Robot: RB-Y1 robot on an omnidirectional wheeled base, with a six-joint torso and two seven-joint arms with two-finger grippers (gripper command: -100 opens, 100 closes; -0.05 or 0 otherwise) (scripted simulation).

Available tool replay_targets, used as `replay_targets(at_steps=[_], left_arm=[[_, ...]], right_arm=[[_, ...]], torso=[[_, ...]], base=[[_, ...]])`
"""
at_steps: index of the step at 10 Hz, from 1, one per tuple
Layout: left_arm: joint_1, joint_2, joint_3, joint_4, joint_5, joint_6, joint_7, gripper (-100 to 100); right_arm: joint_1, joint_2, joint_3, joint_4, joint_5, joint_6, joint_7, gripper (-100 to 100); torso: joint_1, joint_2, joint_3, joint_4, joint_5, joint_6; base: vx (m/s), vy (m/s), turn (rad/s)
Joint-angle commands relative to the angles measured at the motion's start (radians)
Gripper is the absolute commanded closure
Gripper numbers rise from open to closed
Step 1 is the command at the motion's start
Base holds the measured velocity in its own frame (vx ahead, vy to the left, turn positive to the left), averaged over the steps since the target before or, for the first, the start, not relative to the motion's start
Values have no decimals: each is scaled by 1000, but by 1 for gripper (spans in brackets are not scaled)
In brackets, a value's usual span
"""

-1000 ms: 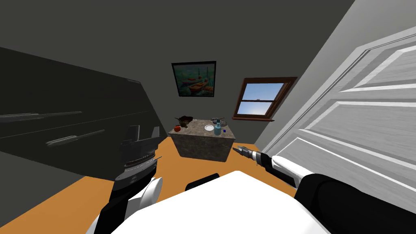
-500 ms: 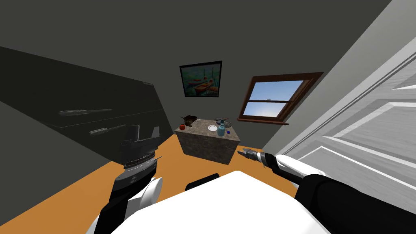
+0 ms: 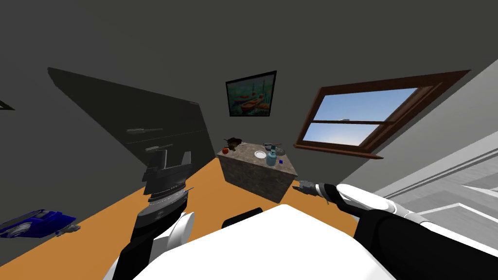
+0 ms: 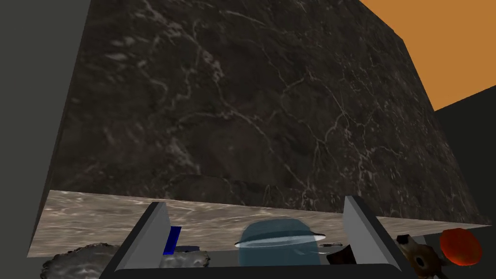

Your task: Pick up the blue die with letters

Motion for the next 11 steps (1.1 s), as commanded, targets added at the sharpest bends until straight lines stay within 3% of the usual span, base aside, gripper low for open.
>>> replay_targets(at_steps=[1,5,11], left_arm=[[0,0,0,0,0,0,0,0],[0,0,0,0,0,0,0,0],[0,0,0,0,0,0,0,0]], right_arm=[[10,-38,-15,50,36,-36,-14,-100],[42,-92,-32,122,100,-71,-49,-100],[130,-203,-63,280,250,-173,-129,-100]], torso=[[0,0,0,0,0,0],[0,-2,-1,0,0,-1],[-1,-6,-4,-1,0,-1]], base=[[34,-10,259],[43,-12,240],[93,-39,361]])
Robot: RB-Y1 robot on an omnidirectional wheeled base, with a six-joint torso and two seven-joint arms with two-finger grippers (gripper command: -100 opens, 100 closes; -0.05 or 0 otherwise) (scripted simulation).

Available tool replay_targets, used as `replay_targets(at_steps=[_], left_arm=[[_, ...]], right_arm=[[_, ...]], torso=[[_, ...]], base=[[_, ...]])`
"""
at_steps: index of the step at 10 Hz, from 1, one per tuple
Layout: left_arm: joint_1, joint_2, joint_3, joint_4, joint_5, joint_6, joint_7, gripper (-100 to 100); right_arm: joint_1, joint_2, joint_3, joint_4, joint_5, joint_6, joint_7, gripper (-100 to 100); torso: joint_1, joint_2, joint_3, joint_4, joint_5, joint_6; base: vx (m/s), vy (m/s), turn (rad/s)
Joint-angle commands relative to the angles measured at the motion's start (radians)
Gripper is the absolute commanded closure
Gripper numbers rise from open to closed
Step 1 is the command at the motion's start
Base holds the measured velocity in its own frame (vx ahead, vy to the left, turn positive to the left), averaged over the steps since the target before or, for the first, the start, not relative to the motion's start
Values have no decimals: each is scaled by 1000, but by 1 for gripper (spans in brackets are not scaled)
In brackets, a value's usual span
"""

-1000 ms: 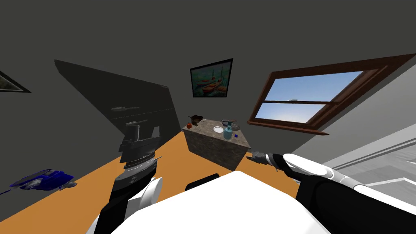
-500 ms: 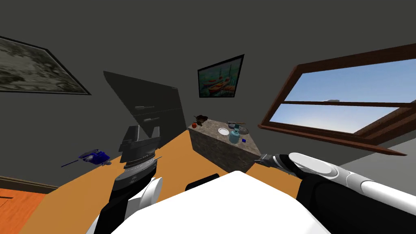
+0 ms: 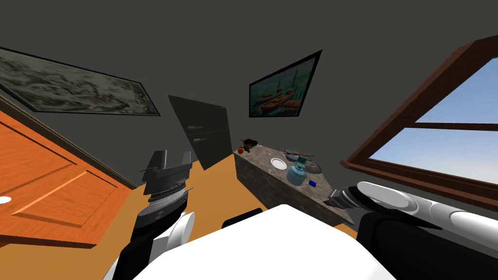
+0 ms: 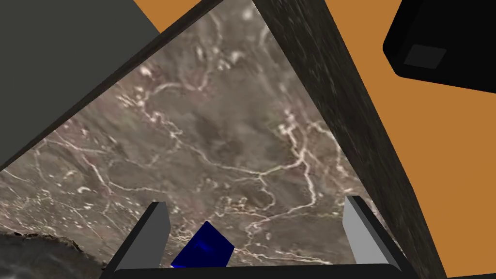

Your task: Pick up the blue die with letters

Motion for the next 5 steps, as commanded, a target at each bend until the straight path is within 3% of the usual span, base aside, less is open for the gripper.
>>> replay_targets(at_steps=[1,5], left_arm=[[0,0,0,0,0,0,0,0],[0,0,0,0,0,0,0,0]], right_arm=[[17,-21,1,37,34,-25,-16,-100],[61,-66,9,92,98,-79,-51,-100]], torso=[[0,0,0,0,0,0],[4,2,1,1,1,1]], base=[[98,-48,385],[84,-12,266]])
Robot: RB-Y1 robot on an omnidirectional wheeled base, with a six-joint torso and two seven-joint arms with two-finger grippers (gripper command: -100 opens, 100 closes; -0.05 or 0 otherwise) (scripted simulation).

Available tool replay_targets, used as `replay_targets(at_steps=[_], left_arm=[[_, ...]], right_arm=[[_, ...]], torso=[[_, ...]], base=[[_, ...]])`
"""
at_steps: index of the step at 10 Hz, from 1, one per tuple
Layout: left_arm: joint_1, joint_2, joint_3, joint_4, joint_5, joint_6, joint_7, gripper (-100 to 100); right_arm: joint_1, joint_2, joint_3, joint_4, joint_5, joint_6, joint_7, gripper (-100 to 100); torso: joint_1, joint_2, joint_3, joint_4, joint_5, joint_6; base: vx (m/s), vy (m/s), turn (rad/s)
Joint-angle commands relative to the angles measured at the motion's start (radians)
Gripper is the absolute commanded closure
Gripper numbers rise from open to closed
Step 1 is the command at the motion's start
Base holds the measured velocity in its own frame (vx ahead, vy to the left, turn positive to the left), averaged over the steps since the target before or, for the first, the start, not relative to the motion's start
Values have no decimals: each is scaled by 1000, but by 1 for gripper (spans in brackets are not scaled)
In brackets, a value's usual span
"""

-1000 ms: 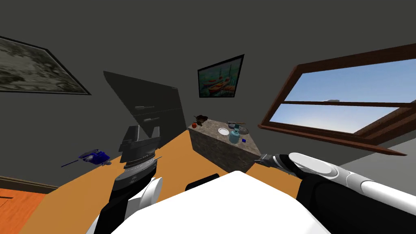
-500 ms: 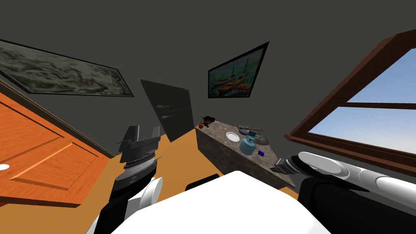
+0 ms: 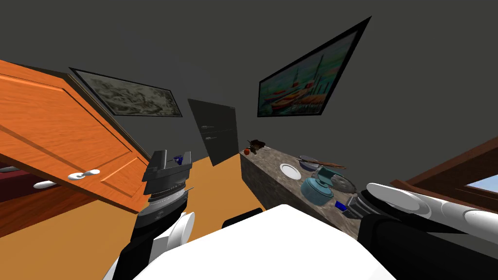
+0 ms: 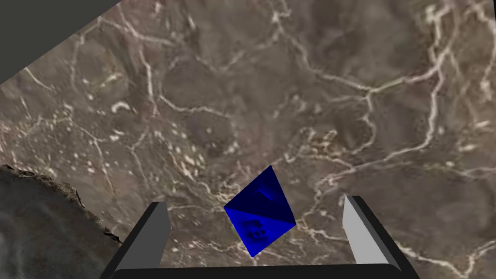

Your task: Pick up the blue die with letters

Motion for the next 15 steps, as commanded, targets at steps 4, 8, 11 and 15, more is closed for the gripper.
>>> replay_targets(at_steps=[4,8,11,15], left_arm=[[0,0,0,0,0,0,0,0],[0,0,0,0,0,0,0,0],[0,0,0,0,0,0,0,0],[0,0,0,0,0,0,0,0]], right_arm=[[-20,49,47,31,1,34,37,-100],[-22,51,51,30,3,36,35,100],[-23,50,50,30,4,36,35,100],[1,12,7,8,-1,8,15,100]], torso=[[0,6,3,1,0,1],[0,7,4,2,0,2],[0,7,4,2,0,2],[3,10,6,2,1,3]], base=[[23,-10,65],[9,-11,11],[0,0,0],[-17,17,-64]])
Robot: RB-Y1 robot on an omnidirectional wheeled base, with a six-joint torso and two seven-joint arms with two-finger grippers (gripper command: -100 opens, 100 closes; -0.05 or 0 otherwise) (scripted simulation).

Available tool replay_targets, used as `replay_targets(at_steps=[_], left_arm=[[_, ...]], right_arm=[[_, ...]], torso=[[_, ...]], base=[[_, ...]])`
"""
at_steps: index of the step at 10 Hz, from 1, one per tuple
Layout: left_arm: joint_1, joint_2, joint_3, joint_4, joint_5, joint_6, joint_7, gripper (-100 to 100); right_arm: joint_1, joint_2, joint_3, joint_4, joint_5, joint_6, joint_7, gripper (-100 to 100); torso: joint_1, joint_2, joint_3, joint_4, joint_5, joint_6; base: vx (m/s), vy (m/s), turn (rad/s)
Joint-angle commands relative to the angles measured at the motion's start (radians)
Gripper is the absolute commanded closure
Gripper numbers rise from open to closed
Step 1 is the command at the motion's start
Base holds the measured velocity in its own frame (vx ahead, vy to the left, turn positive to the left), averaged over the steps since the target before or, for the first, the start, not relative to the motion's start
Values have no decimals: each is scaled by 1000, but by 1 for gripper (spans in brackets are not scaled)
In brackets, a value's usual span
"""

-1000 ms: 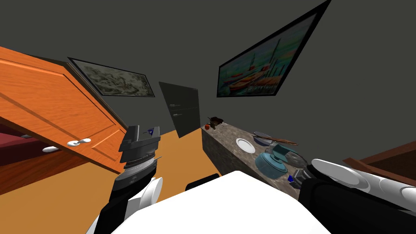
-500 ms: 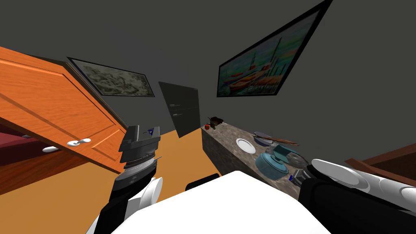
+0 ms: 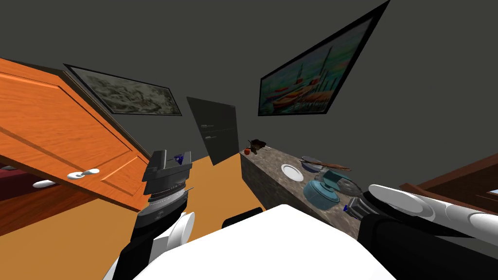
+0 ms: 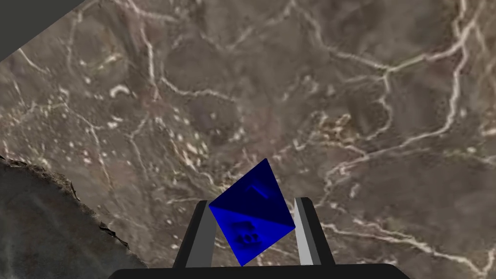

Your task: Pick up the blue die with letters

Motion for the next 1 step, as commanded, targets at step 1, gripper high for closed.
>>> replay_targets(at_steps=[1], left_arm=[[0,0,0,0,0,0,0,0]], right_arm=[[0,0,0,0,0,0,0,0]], torso=[[0,0,0,0,0,0]], base=[[0,0,0]])
